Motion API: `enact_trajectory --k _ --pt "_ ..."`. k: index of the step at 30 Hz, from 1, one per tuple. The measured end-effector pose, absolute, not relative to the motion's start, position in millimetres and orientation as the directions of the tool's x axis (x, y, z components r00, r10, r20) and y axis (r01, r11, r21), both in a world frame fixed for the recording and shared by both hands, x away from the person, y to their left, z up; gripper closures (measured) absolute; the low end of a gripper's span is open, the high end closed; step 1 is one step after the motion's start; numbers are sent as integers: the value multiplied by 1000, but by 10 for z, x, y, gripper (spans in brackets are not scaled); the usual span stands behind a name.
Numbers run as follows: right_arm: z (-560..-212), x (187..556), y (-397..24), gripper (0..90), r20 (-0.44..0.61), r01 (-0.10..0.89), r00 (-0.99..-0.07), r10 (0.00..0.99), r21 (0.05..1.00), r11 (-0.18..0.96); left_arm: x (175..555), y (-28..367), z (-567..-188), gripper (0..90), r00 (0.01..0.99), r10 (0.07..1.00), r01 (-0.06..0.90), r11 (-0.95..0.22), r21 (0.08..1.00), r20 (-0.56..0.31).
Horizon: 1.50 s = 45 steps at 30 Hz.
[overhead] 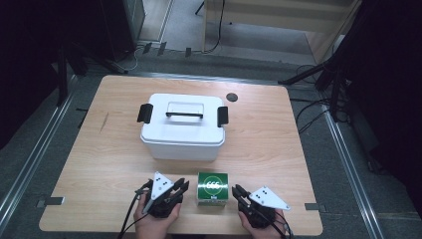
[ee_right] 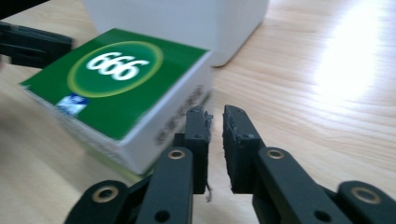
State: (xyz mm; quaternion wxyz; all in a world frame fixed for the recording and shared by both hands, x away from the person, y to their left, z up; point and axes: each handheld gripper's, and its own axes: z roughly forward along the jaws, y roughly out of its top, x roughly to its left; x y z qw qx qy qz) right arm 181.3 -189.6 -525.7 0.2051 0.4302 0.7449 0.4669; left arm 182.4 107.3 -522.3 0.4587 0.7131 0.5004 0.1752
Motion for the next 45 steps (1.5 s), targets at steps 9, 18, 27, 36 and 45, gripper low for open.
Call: enact_trajectory --k 9,18,27,36,45 --pt "-5235 1914 -2158 624 110 407 -549 829 901 150 1849 1832 -5220 429 254 958 525 -21 851 -134" --pt "-5149 1888 -2384 294 56 418 -498 865 890 183 1865 2538 -5275 122 108 986 538 51 841 -129" --pt "-5135 1905 -2611 0 23 453 -428 903 870 193 1896 2918 -5352 0 58 990 548 77 833 -130" --pt "-5068 1959 -2784 0 14 481 -401 916 854 198 1939 3112 -5453 0 -7 991 507 119 854 -134" --pt "-4858 2107 -2862 0 -4 497 -474 880 824 272 2039 3212 -5485 0 -10 994 477 100 873 -109"
